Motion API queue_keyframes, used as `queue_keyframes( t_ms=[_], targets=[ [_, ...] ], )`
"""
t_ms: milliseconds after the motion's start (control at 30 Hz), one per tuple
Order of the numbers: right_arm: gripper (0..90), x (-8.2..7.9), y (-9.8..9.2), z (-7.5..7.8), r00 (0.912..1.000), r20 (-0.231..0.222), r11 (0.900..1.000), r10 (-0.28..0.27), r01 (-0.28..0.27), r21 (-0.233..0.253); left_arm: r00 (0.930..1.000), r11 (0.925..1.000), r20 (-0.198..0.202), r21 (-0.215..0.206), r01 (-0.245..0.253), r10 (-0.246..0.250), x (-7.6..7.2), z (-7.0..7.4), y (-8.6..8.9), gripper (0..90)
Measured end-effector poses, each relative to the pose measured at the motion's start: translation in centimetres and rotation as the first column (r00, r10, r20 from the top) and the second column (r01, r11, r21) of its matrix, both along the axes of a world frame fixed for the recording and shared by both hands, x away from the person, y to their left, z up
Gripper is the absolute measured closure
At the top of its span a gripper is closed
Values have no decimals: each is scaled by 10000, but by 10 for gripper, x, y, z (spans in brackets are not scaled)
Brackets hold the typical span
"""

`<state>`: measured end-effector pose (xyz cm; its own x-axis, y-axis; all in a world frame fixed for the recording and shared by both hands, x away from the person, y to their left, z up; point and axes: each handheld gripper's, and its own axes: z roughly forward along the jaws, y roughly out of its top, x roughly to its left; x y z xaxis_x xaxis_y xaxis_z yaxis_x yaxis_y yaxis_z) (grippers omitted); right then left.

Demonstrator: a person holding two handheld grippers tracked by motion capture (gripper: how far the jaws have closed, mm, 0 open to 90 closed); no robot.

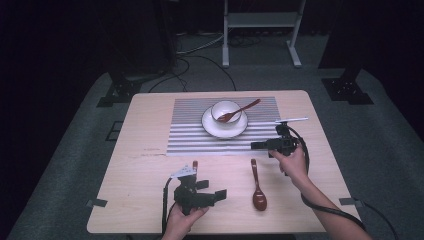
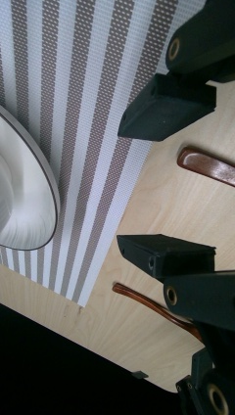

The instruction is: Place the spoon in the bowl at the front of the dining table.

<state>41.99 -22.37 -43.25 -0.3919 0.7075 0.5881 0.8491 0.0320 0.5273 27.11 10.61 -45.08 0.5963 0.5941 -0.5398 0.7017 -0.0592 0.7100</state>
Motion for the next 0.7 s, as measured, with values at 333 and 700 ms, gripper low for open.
queue_keyframes(
  t_ms=[333,700],
  targets=[
    [408,-7,-1,-6,9998,-80,9999,158,-159,-60,10000,10000,-17,27,33,-33,0,-1,0,52],
    [396,-21,-5,-15,9995,-169,9996,266,-266,11,10000,10000,-64,32,26,-26,0,-2,-1,52]
  ],
)
